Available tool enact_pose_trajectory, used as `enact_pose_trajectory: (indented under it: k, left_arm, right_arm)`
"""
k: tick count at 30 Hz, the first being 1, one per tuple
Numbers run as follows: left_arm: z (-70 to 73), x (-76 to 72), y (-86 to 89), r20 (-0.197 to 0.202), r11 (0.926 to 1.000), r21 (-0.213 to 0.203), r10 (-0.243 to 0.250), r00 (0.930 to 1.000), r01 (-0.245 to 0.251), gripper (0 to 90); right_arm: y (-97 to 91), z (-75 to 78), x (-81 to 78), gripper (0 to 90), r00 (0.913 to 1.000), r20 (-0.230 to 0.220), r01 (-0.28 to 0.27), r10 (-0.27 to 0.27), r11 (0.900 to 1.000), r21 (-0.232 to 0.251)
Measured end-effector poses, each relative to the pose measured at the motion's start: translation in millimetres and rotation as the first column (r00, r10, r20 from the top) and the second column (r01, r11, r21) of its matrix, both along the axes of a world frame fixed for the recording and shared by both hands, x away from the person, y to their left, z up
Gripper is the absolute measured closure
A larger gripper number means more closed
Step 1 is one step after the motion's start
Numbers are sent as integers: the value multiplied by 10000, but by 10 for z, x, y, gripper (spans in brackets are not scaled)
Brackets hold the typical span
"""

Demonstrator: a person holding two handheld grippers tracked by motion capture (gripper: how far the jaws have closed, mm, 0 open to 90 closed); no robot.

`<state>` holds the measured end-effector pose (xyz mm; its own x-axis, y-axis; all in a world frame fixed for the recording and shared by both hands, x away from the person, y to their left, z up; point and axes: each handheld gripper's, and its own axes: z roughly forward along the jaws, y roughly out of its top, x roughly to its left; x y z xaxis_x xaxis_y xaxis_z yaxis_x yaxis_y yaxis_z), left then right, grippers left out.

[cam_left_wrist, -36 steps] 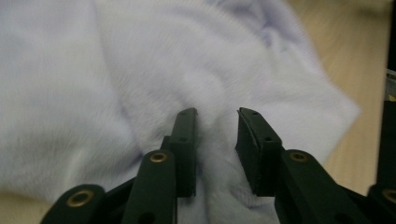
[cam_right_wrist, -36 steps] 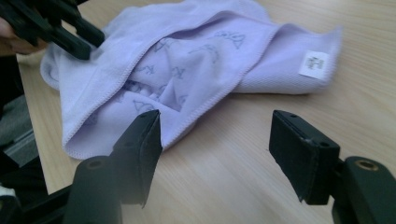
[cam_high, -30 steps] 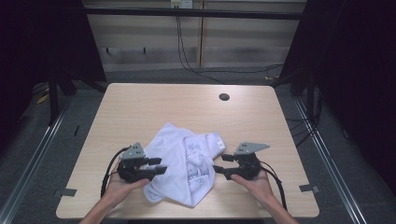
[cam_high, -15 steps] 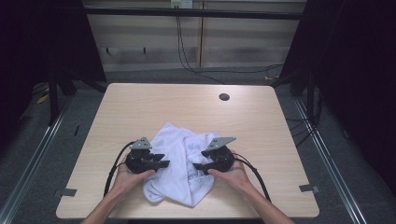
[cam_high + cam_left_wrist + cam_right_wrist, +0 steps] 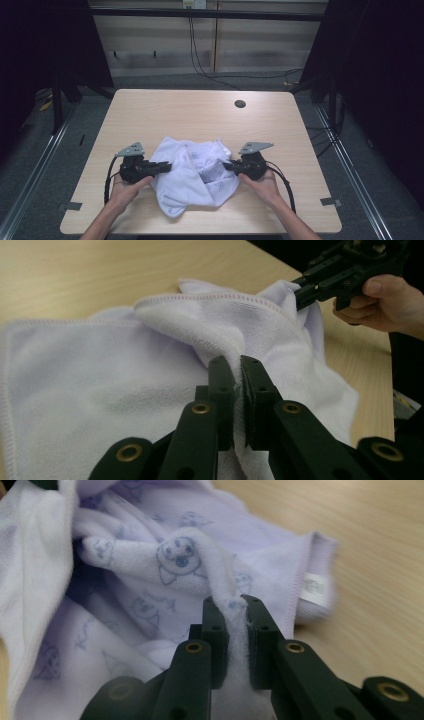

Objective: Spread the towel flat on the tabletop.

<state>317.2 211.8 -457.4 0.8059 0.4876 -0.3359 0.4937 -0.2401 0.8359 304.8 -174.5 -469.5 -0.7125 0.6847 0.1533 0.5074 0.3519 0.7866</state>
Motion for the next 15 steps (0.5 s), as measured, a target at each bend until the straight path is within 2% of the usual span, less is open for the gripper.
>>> enact_pose_trajectory:
  k: [5, 8, 11, 12, 15]
  left_arm:
    - [133, -3, 186, 255, 9958, -723, 575, 9980, -555, 851]
    - [215, -9, 310, 395, 9883, -1210, 981, 9944, -926, 854]
    - [240, -18, 345, 444, 9887, -1069, 1105, 9929, -1053, 857]
    - [252, -34, 317, 501, 9886, -1069, 1118, 9925, -1059, 857]
    - [303, -32, 289, 610, 9869, -1180, 1178, 9912, -1101, 857]
  right_arm:
    - [-271, 97, 15, 827, 9972, 78, 737, -737, 9973, 43]
    - [-442, 197, 28, 828, 9928, 192, 1177, -1183, 9927, 274]
    - [-627, 297, 21, 829, 9816, 671, 1742, -1788, 9823, 683]
    - [-671, 327, 27, 829, 9800, 491, 1886, -1930, 9786, 825]
    - [-687, 371, 28, 830, 9767, 501, 2038, -2089, 9747, 914]
